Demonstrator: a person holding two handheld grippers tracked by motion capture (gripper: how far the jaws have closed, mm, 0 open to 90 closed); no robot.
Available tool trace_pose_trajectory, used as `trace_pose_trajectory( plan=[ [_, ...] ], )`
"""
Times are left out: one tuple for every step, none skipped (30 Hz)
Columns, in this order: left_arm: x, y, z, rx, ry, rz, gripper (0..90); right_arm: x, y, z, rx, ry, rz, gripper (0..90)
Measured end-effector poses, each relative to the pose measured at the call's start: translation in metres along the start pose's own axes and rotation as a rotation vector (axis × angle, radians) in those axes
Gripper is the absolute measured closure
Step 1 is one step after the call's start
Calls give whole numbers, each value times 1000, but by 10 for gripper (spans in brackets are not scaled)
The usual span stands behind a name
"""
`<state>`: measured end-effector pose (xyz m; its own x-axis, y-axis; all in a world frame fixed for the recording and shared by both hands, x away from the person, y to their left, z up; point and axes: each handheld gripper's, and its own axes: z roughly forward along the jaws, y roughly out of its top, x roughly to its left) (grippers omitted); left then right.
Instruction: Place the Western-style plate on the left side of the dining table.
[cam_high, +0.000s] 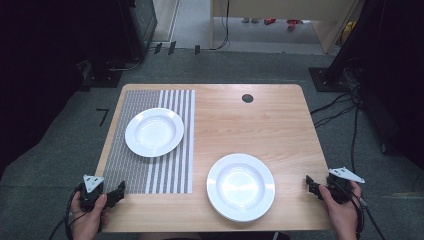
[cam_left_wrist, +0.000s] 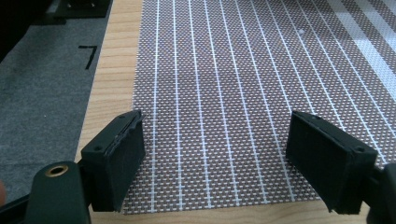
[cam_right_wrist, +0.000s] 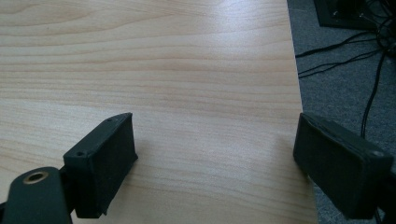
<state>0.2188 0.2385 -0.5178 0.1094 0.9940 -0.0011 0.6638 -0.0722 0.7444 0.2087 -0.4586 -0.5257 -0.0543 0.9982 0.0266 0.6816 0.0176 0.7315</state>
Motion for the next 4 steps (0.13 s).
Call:
trace_pose_trajectory(
  plan=[
    [0,0,0,0,0,0,194,0,0,0,0,-1,1,129],
    [0,0,0,0,0,0,194,0,0,0,0,-1,1,128],
    [0,0,0,0,0,1,194,0,0,0,0,-1,1,128],
    [0,0,0,0,-1,1,194,0,0,0,0,-2,1,127]
  ],
)
